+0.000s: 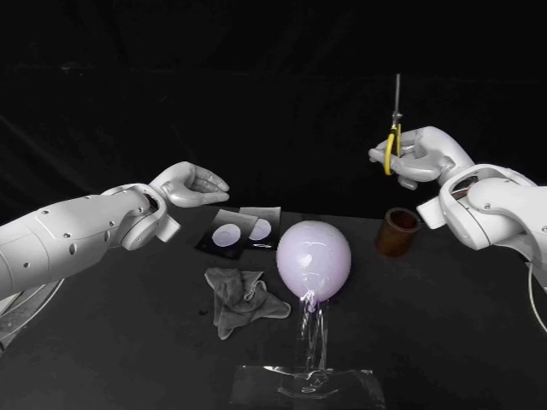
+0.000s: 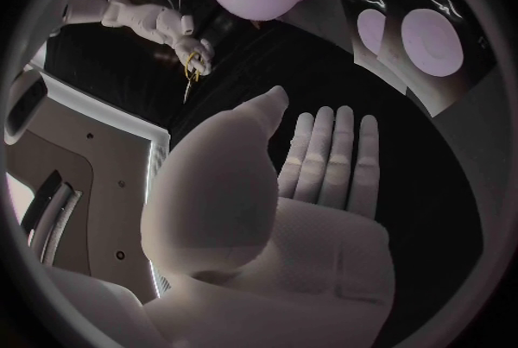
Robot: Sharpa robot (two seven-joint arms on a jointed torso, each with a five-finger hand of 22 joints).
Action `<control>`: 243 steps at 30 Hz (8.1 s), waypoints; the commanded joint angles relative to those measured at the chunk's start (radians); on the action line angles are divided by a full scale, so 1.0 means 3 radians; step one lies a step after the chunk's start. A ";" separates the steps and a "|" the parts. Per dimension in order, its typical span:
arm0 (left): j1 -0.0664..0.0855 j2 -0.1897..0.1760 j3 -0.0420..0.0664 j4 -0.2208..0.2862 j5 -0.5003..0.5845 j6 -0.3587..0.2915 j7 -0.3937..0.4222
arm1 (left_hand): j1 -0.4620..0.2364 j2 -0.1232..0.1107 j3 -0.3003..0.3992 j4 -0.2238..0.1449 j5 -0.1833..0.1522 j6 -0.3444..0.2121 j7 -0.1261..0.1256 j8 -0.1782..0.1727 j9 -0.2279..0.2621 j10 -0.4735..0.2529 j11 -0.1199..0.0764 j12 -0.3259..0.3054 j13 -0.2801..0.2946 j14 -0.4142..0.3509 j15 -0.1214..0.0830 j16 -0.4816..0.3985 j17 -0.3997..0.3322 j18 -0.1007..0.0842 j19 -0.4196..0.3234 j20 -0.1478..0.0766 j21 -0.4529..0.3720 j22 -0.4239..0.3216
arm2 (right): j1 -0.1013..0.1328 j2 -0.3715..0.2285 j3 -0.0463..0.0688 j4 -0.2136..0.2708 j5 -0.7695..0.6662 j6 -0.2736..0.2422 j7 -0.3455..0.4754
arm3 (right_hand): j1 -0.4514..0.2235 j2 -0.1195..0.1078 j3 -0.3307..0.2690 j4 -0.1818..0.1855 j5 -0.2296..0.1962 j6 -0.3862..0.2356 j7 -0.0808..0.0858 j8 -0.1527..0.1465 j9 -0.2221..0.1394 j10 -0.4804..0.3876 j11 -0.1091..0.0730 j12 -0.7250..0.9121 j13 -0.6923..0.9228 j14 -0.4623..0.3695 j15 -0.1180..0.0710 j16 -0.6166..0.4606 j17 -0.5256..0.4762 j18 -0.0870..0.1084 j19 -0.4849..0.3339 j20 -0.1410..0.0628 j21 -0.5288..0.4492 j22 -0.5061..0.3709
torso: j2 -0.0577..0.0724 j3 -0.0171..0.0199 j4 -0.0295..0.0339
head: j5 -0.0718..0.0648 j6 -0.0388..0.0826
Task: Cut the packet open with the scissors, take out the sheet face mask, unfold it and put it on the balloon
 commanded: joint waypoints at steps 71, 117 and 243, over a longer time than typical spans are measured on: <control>-0.0382 0.0750 -0.0001 -0.1114 -0.2415 0.0116 -0.0174 | 0.0720 0.0387 -0.1424 0.0446 -0.0014 -0.0768 0.0101 -0.0291 -0.0300 -0.1792 0.0059 -0.0027 -0.0035 -0.1699 0.0076 -0.0228 -0.0672 0.0126 -0.1401 -0.0014 -0.0287 -0.0056 | -0.0114 -0.0109 -0.0002 0.0355 0.1020 0.0229 -0.0111 | 0.0149 0.0108 -0.0074 -0.0020 0.0013 0.0056 0.0020 -0.0045 -0.0010 0.0951 -0.0207 0.2727 0.0144 0.0229 0.0021 0.0010 0.0311 0.0034 0.0016 -0.0012 -0.0023 -0.0020 | 0.0103 -0.0019 -0.0041 | 0.0144 -0.0170; -0.0434 0.0694 -0.0038 -0.1153 -0.2264 -0.0440 0.0186 | 0.1167 0.0952 -0.0510 0.0440 -0.0011 0.0336 -0.0022 0.0064 -0.0230 -0.0119 -0.0028 0.0022 0.0000 -0.0123 0.0014 0.0126 -0.0400 0.0154 -0.0001 -0.0032 0.0135 0.0063 | -0.0114 -0.0103 -0.0002 0.0440 0.0927 0.0210 -0.0121 | 0.0152 0.0112 -0.0080 -0.0021 0.0013 0.0064 0.0018 -0.0046 -0.0008 0.0952 -0.0208 0.2731 0.0149 0.0229 0.0020 0.0011 0.0313 0.0035 0.0014 -0.0013 -0.0030 -0.0025 | 0.0097 -0.0021 -0.0037 | 0.0152 -0.0181; -0.0023 0.0175 0.0196 0.0958 0.2647 0.1841 0.0026 | 0.0273 0.0682 0.0742 -0.0032 -0.0014 0.0232 0.0010 0.0300 0.0003 0.0120 -0.0051 -0.0007 0.0002 0.0159 -0.0022 -0.0058 -0.0541 0.0158 0.0560 -0.0096 0.0315 0.0080 | -0.0347 0.0202 0.0006 0.0390 0.1518 0.0669 0.0298 | 0.0359 -0.0228 -0.0782 -0.0538 0.0012 -0.0772 0.0342 -0.1017 -0.0915 0.0989 0.0069 0.2716 0.0192 0.0271 0.0252 0.0103 0.0523 -0.0039 0.0217 0.0137 0.0251 0.0371 | 0.0103 -0.0020 -0.0039 | -0.0598 0.0383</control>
